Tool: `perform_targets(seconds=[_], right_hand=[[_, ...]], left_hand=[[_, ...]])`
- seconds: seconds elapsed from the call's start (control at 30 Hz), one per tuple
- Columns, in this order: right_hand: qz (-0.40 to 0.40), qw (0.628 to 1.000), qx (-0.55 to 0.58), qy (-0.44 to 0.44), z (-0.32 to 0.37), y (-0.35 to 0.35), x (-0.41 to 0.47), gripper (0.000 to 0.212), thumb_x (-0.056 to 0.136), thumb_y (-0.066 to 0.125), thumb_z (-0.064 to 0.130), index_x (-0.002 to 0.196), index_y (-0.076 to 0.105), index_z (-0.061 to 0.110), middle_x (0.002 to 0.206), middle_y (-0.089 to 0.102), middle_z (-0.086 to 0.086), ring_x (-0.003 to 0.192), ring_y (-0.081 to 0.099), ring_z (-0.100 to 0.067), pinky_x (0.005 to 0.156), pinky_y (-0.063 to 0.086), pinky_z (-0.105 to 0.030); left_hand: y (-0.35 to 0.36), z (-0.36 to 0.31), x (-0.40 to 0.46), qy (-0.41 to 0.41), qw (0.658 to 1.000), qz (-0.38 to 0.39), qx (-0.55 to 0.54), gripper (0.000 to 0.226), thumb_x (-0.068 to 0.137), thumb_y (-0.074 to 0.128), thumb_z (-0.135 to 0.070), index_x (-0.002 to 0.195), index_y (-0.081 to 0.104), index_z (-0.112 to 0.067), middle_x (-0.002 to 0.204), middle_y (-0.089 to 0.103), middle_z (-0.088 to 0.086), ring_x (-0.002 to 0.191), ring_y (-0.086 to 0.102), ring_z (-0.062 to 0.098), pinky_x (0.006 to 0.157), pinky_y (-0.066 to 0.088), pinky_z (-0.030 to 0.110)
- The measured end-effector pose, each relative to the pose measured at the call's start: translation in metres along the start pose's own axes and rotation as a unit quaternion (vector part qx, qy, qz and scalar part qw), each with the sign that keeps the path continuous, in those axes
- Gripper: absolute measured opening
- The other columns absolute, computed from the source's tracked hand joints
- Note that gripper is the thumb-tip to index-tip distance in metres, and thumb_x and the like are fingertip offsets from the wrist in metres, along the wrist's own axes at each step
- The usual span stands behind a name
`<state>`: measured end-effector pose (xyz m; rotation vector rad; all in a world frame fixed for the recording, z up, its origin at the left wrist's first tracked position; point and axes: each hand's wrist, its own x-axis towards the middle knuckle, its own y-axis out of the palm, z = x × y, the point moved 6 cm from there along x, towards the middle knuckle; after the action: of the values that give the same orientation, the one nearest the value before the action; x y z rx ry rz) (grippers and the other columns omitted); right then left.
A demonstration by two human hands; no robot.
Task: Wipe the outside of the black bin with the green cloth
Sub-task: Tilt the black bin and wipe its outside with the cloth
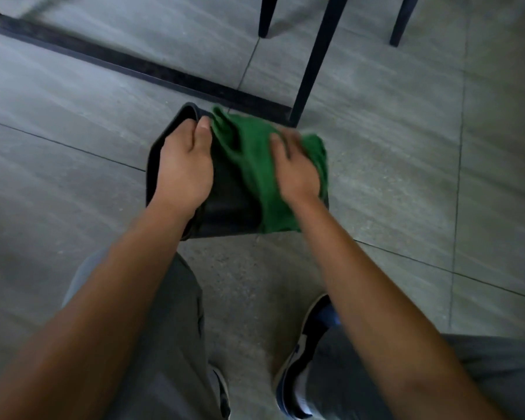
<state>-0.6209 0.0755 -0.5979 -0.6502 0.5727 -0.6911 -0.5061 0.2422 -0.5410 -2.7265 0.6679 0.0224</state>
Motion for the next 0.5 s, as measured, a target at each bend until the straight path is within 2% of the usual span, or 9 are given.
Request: perform_targets(seconds=[0.03, 0.07, 0.1, 0.17, 0.23, 0.3, 0.37, 0.4, 0.5], right_hand=[[-0.008, 0.997, -0.031, 0.063, -0.023, -0.008, 0.006, 0.055, 0.111, 0.023, 0.05, 0.162, 0.029, 0.033, 0.172, 0.022, -0.001, 0.155, 0.03, -0.03, 0.124, 0.026, -0.044], [-0.023, 0.995, -0.065, 0.066, -0.022, -0.006, 0.002, 0.055, 0.111, 0.019, 0.046, 0.163, 0.027, 0.029, 0.173, 0.019, -0.003, 0.159, 0.021, -0.03, 0.128, 0.018, -0.048], [-0.038, 0.995, -0.087, 0.014, -0.001, 0.004, -0.007, 0.058, 0.11, 0.014, 0.044, 0.163, 0.025, 0.026, 0.173, 0.017, -0.004, 0.16, 0.014, -0.029, 0.13, 0.012, -0.05], [-0.028, 0.992, -0.024, -0.125, 0.063, 0.032, -0.039, 0.059, 0.109, 0.011, 0.044, 0.163, 0.024, 0.025, 0.173, 0.02, -0.001, 0.161, 0.013, -0.022, 0.129, 0.005, -0.042], [0.019, 0.983, 0.033, -0.182, 0.09, 0.039, -0.056, 0.056, 0.11, 0.02, 0.047, 0.163, 0.024, 0.029, 0.173, 0.019, 0.004, 0.158, 0.02, -0.016, 0.123, 0.012, -0.032], [0.011, 0.991, 0.039, -0.13, 0.053, 0.025, -0.03, 0.057, 0.109, 0.028, 0.055, 0.161, 0.031, 0.031, 0.171, 0.025, 0.003, 0.152, 0.033, -0.018, 0.124, 0.025, -0.034], [-0.097, 0.995, 0.026, -0.018, 0.002, 0.0, -0.008, 0.058, 0.106, 0.033, 0.057, 0.149, 0.054, 0.023, 0.155, 0.052, -0.005, 0.138, 0.051, -0.026, 0.117, 0.04, -0.045], [-0.163, 0.986, 0.031, 0.004, -0.009, -0.007, -0.011, 0.059, 0.103, 0.033, 0.054, 0.134, 0.065, 0.016, 0.138, 0.064, -0.009, 0.127, 0.058, -0.03, 0.109, 0.045, -0.047], [-0.257, 0.961, 0.093, -0.041, 0.022, 0.007, -0.04, 0.039, 0.1, 0.047, 0.043, 0.097, 0.069, 0.01, 0.099, 0.066, -0.007, 0.094, 0.059, -0.024, 0.086, 0.048, -0.046]], left_hand=[[0.0, -0.003, -0.004, 0.009, 1.0, 0.001, 0.014, 0.052, 0.105, 0.041, -0.046, 0.091, 0.052, 0.004, 0.077, 0.054, 0.019, 0.066, 0.052, 0.029, 0.064, 0.048, 0.051], [0.0, -0.005, -0.006, 0.017, 1.0, -0.001, 0.022, 0.053, 0.106, 0.039, -0.046, 0.089, 0.051, 0.003, 0.074, 0.051, 0.017, 0.064, 0.05, 0.027, 0.062, 0.046, 0.051], [-0.002, -0.007, -0.004, 0.019, 0.999, -0.008, 0.025, 0.051, 0.106, 0.039, -0.045, 0.086, 0.05, 0.0, 0.071, 0.049, 0.012, 0.063, 0.048, 0.023, 0.061, 0.043, 0.049], [-0.008, -0.002, 0.001, -0.009, 1.0, -0.022, -0.018, 0.042, 0.105, 0.042, -0.041, 0.086, 0.056, -0.006, 0.074, 0.056, 0.004, 0.07, 0.054, 0.016, 0.067, 0.047, 0.042], [-0.013, 0.004, 0.002, -0.037, 0.998, -0.022, -0.044, 0.042, 0.106, 0.044, -0.037, 0.093, 0.061, 0.0, 0.082, 0.061, 0.008, 0.078, 0.058, 0.017, 0.074, 0.051, 0.04], [-0.015, 0.0, -0.002, -0.021, 0.999, -0.03, -0.003, 0.044, 0.109, 0.041, -0.034, 0.096, 0.06, 0.003, 0.08, 0.058, 0.008, 0.073, 0.055, 0.015, 0.069, 0.046, 0.033], [-0.013, -0.002, -0.005, -0.008, 0.999, -0.031, 0.018, 0.044, 0.11, 0.04, -0.037, 0.095, 0.059, 0.0, 0.078, 0.055, 0.007, 0.07, 0.053, 0.014, 0.064, 0.044, 0.03], [-0.013, -0.001, -0.005, -0.01, 0.999, -0.032, 0.02, 0.046, 0.109, 0.04, -0.039, 0.095, 0.058, 0.001, 0.079, 0.054, 0.009, 0.07, 0.052, 0.017, 0.064, 0.044, 0.031], [-0.015, 0.002, -0.001, -0.018, 0.999, -0.038, 0.008, 0.047, 0.107, 0.041, -0.042, 0.089, 0.052, -0.001, 0.077, 0.05, 0.009, 0.068, 0.048, 0.019, 0.063, 0.041, 0.037]])
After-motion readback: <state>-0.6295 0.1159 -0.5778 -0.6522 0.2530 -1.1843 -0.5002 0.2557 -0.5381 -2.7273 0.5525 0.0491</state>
